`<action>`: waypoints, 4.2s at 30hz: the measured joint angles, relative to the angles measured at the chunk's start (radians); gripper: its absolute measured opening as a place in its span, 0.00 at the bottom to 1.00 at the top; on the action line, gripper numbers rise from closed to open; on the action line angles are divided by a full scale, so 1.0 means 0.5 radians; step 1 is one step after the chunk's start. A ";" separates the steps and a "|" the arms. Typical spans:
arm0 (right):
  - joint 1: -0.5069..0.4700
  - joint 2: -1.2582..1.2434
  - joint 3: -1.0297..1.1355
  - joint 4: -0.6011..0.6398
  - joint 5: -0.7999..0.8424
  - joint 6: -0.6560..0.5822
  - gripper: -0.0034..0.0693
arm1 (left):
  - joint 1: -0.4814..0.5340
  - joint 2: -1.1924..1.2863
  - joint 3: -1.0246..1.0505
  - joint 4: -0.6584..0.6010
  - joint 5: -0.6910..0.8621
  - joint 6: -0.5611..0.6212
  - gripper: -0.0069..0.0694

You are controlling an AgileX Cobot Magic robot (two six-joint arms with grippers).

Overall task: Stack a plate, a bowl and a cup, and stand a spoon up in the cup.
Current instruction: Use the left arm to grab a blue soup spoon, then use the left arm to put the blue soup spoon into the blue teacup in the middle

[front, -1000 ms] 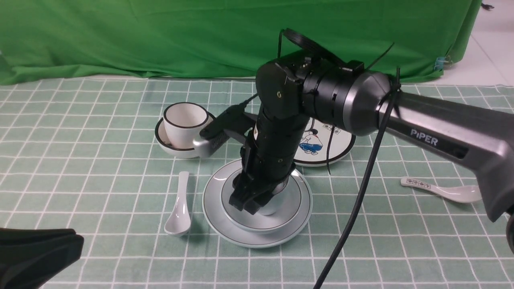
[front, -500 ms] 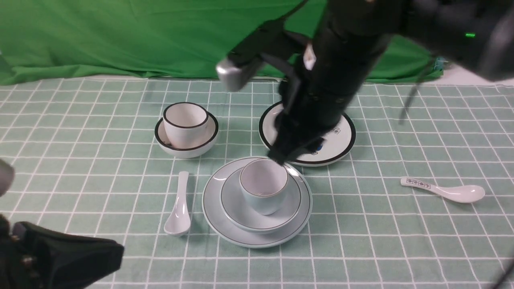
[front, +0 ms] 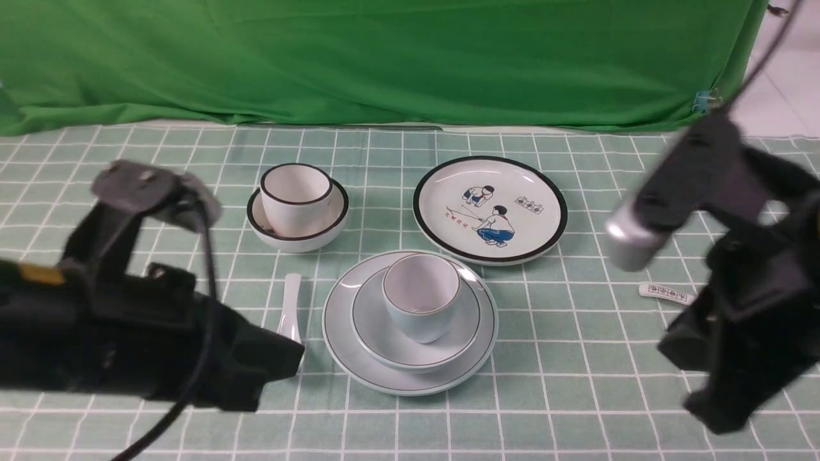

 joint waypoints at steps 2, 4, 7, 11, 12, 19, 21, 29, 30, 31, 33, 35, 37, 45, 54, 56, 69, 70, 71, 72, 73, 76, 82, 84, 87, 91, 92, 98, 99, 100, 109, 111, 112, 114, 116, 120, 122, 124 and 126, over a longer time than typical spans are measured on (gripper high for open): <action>0.000 -0.113 0.027 0.000 -0.018 0.013 0.22 | -0.076 0.123 -0.068 0.139 -0.045 -0.116 0.09; 0.000 -0.219 0.040 -0.002 -0.044 0.018 0.22 | -0.126 0.287 -0.165 0.325 -0.060 -0.293 0.09; 0.000 -0.329 0.040 -0.002 -0.066 0.018 0.22 | -0.134 0.529 -0.314 0.597 -0.063 -0.567 0.09; 0.000 -0.404 0.040 -0.002 -0.062 0.018 0.23 | -0.098 0.817 -0.486 0.855 -0.025 -0.741 0.12; 0.000 -0.431 0.041 -0.002 -0.043 0.018 0.23 | -0.060 0.977 -0.584 0.940 -0.001 -0.772 0.16; 0.000 -0.464 0.052 -0.002 0.042 0.018 0.24 | 0.161 1.441 -0.975 1.002 0.052 -0.966 0.44; 0.000 -0.464 0.054 -0.002 0.047 0.018 0.24 | 0.176 1.501 -1.019 1.001 0.068 -0.984 0.50; 0.000 -0.465 0.057 -0.004 0.048 0.018 0.24 | 0.178 1.756 -1.108 1.016 -0.014 -1.008 0.73; 0.000 -0.465 0.057 -0.004 0.048 0.018 0.24 | 0.178 1.781 -1.108 1.018 -0.042 -1.008 0.73; 0.000 -0.465 0.057 -0.004 0.048 0.018 0.24 | 0.178 1.790 -1.108 1.018 -0.053 -1.008 0.73; 0.000 -0.467 0.057 -0.004 0.048 0.018 0.24 | 0.178 1.832 -1.108 1.018 -0.095 -1.008 0.72; 0.000 -0.467 0.057 -0.004 0.048 0.021 0.24 | 0.178 1.851 -1.116 1.030 -0.123 -1.008 0.69; 0.000 -0.467 0.057 -0.004 0.051 0.023 0.24 | 0.178 1.857 -1.121 1.036 -0.129 -1.006 0.65; 0.000 -0.467 0.057 -0.004 0.054 0.032 0.24 | 0.191 1.865 -1.123 1.046 -0.070 -0.984 0.22; 0.000 -0.467 0.057 -0.004 0.128 0.034 0.25 | 0.191 1.700 -1.036 0.993 0.169 -0.934 0.13; 0.000 -0.467 0.057 -0.004 0.136 0.036 0.26 | 0.176 1.399 -0.875 0.980 0.038 -0.931 0.13; 0.000 -0.469 0.057 -0.004 -0.052 0.038 0.28 | -0.624 0.334 0.385 0.617 -2.627 -0.518 0.13; 0.000 -0.469 0.057 -0.004 -0.068 0.040 0.28 | -0.660 0.354 0.397 0.740 -2.724 -0.582 0.13; 0.000 -0.469 0.057 -0.004 -0.079 0.043 0.28 | -0.689 0.372 0.399 0.821 -2.809 -0.634 0.13; 0.000 -0.469 0.057 -0.004 -0.092 0.058 0.28 | -0.708 0.402 0.399 0.958 -2.889 -0.718 0.13; 0.000 -0.469 0.057 -0.004 -0.106 0.072 0.28 | -0.721 0.457 0.399 1.083 -3.014 -0.794 0.13; 0.000 -0.469 0.057 -0.004 -0.120 0.099 0.29 | -0.712 0.621 0.399 1.225 -3.262 -0.941 0.13; 0.000 -0.469 0.057 -0.004 -0.120 0.169 0.29 | -0.644 0.957 0.399 1.336 -3.628 -1.128 0.13; 0.000 -0.469 0.057 -0.004 -0.120 0.185 0.29 | -0.642 1.079 0.399 1.345 -3.766 -1.147 0.13; 0.000 -0.469 0.057 0.002 -0.120 0.191 0.29 | -0.642 1.186 0.381 1.349 -3.824 -1.156 0.13; 0.000 -0.469 0.057 0.006 -0.120 0.191 0.29 | -0.642 1.315 0.331 1.311 -3.831 -1.144 0.13; 0.000 -0.469 0.057 0.008 -0.120 0.191 0.29 | -0.642 1.345 0.319 1.276 -3.842 -1.134 0.13; 0.000 -0.469 0.057 0.016 -0.052 0.191 0.29 | -0.642 1.493 0.290 1.188 -3.876 -1.097 0.15; 0.000 -0.469 0.057 0.018 -0.047 0.191 0.29 | -0.642 1.509 0.290 1.194 -3.878 -1.097 0.16; 0.000 -0.469 0.057 0.019 -0.044 0.191 0.29 | -0.642 1.524 0.290 1.195 -3.878 -1.097 0.17; 0.000 -0.469 0.057 0.020 -0.040 0.191 0.31 | -0.642 1.550 0.290 1.202 -3.878 -1.097 0.42; 0.000 -0.469 0.057 0.020 -0.040 0.191 0.31 | -0.642 1.550 0.290 1.202 -3.878 -1.097 0.47; 0.000 -0.469 0.057 0.020 -0.037 0.191 0.31 | -0.642 1.542 0.290 1.202 -3.878 -1.113 0.50; 0.000 -0.469 0.057 0.020 -0.038 0.191 0.32 | -0.642 1.499 0.319 1.202 -3.878 -1.145 0.59; 0.000 -0.469 0.057 0.020 -0.038 0.191 0.32 | -0.642 1.451 0.346 1.202 -3.876 -1.158 0.64; 0.000 -0.469 0.057 0.020 -0.038 0.191 0.32 | -0.642 1.269 0.446 1.202 -3.876 -1.163 0.71; 0.000 -0.474 0.057 0.020 -0.040 0.191 0.33 | -0.642 1.116 0.529 1.202 -3.853 -1.169 0.71; 0.000 -0.484 0.057 0.020 -0.052 0.191 0.34 | -0.642 0.972 0.588 1.202 -3.789 -1.186 0.68; 0.000 -0.510 0.058 0.018 -0.083 0.191 0.34 | -0.642 0.660 0.686 1.202 -3.573 -1.227 0.58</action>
